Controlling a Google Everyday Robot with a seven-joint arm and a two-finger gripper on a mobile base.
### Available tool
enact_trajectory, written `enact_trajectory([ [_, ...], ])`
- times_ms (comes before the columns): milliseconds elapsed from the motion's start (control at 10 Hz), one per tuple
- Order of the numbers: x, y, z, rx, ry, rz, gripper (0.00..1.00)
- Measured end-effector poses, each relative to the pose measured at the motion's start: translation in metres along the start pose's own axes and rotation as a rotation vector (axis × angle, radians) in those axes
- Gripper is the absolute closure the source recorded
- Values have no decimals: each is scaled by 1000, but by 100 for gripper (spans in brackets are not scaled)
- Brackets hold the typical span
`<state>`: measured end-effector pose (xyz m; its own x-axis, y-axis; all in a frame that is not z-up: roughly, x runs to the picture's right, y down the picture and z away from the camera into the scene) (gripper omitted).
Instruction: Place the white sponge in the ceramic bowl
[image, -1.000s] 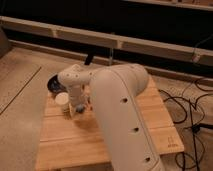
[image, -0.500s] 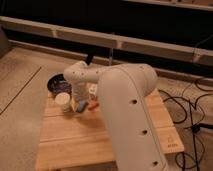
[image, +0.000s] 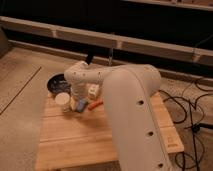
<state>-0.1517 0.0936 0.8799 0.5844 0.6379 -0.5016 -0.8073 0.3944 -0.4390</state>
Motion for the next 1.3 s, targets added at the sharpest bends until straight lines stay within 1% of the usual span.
enact_trajectory([
  [200, 0, -2, 5, 5, 7, 0, 35],
  [600, -6, -35, -1, 94, 5, -10, 35],
  [700, -7, -39, 1, 96, 5, -8, 35],
  [800, -10, -42, 6, 93, 5, -10, 35],
  [1200, -30, -42, 41, 14, -5, -38, 36],
  [1300, -34, -43, 46, 7, -7, -44, 42],
])
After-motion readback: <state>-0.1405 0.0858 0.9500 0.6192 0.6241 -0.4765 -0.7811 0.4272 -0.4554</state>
